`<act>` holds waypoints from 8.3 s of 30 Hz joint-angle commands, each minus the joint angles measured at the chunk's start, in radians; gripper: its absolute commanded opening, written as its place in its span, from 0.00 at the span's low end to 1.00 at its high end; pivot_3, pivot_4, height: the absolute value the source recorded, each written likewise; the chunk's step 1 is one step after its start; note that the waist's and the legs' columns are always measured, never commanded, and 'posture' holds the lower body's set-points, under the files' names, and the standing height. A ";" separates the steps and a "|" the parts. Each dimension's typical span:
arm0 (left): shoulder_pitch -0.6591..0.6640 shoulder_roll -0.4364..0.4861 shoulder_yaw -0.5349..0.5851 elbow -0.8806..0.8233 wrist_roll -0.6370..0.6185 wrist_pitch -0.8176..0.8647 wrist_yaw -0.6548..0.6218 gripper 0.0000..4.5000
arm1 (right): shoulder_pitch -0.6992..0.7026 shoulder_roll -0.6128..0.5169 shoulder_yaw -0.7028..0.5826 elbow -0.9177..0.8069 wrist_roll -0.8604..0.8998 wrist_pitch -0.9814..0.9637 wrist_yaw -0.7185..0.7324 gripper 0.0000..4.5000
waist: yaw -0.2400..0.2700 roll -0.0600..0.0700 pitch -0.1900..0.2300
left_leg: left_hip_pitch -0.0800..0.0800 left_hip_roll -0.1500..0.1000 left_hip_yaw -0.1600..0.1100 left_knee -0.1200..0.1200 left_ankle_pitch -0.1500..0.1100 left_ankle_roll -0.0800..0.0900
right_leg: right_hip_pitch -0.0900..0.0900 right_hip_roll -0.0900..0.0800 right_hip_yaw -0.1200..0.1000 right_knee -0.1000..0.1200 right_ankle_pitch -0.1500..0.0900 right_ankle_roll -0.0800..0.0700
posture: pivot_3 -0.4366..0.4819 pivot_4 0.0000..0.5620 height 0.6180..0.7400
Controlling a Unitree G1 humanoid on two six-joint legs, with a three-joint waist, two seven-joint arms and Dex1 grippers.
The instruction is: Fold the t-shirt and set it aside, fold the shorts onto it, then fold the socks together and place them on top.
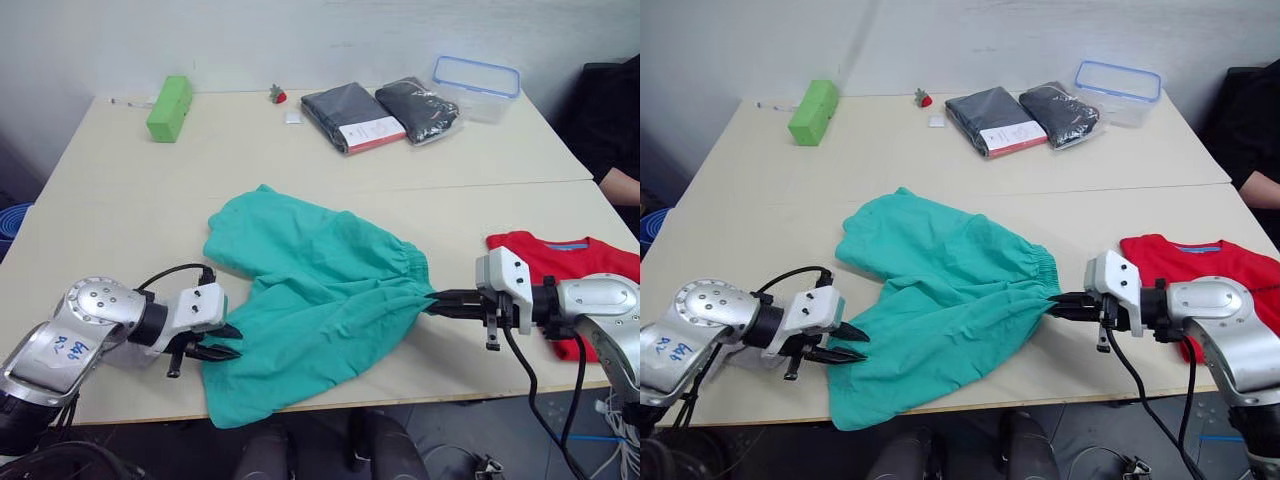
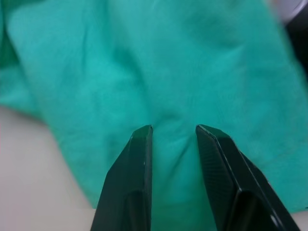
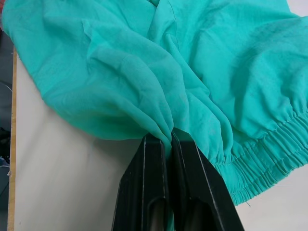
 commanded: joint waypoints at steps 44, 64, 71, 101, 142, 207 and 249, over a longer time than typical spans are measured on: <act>-0.053 -0.034 0.188 0.019 -0.001 -0.185 0.034 0.81 | -0.008 0.016 -0.014 -0.055 0.038 0.027 -0.036 0.00 | 0.002 0.002 -0.002 | -0.001 0.000 -0.001 0.000 0.002 0.002 | 0.000 -0.003 0.000 0.003 0.001 0.001 | 0.48 0.27 1.00; 0.261 -0.063 0.139 -0.049 0.275 -0.324 0.281 0.95 | -0.015 0.021 -0.001 -0.055 0.036 0.026 -0.030 0.00 | 0.011 0.006 -0.004 | 0.001 0.000 -0.002 -0.001 0.000 0.001 | 0.001 -0.007 0.000 -0.001 0.000 0.000 | 0.48 0.27 1.00; 0.234 -0.062 0.106 0.029 0.294 -0.379 0.281 0.60 | -0.018 0.027 -0.004 -0.061 0.041 0.034 -0.041 0.00 | 0.007 0.009 -0.006 | 0.003 0.000 -0.002 -0.001 0.000 0.001 | 0.002 -0.008 0.000 0.001 0.000 0.000 | 0.48 0.27 1.00; 0.404 0.145 0.256 -0.108 -0.094 -0.120 -0.126 0.01 | 0.062 0.030 0.117 -0.118 -0.010 0.046 0.029 0.00 | -0.013 0.005 -0.004 | 0.001 0.003 -0.003 -0.001 -0.002 -0.002 | 0.000 -0.004 -0.002 -0.002 -0.002 -0.004 | 0.48 0.27 1.00; 0.673 0.154 0.737 -0.374 -0.176 0.126 -0.153 0.01 | 0.249 -0.130 0.013 -0.054 -0.020 -0.344 0.026 0.00 | 0.008 0.008 0.018 | 0.014 0.002 -0.002 0.015 -0.019 0.001 | 0.002 -0.016 -0.058 0.001 0.008 -0.025 | 0.48 0.27 1.00; -1.251 -0.530 -0.024 1.622 0.498 -0.885 0.501 1.00 | 0.068 0.148 -0.396 -0.146 0.310 0.367 -0.664 1.00 | 0.003 -0.004 0.018 | 0.007 0.000 0.007 0.015 -0.019 0.009 | -0.003 -0.007 -0.052 -0.004 0.018 -0.014 | 0.48 0.27 1.00; -0.825 -0.345 -0.221 1.362 0.598 -1.299 0.281 0.16 | 0.157 0.119 0.239 -0.126 -0.679 -0.241 -0.552 0.03 | 0.006 -0.006 0.016 | 0.015 -0.001 0.011 0.018 -0.019 0.011 | 0.001 -0.014 -0.050 0.001 0.018 -0.015 | 0.48 0.27 1.00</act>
